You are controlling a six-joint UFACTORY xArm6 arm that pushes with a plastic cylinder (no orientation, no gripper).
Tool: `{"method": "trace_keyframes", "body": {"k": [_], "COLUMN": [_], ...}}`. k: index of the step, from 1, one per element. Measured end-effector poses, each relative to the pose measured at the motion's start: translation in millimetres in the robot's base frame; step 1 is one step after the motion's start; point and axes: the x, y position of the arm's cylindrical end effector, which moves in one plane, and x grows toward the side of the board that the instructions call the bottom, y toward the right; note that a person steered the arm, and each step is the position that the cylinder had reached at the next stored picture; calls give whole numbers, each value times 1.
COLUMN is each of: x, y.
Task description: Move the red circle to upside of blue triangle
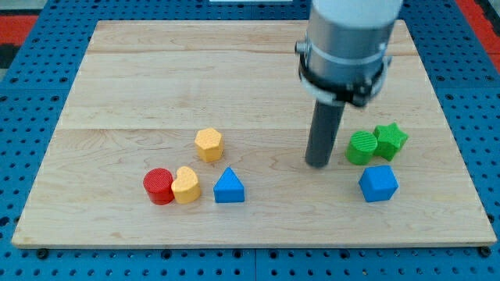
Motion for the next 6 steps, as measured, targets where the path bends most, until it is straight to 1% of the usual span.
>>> {"method": "trace_keyframes", "body": {"k": [1,2,3,4,5,6], "x": [62,77,61,43,23,-7], "y": [-27,-90,-156,-203,-240,-239]}}
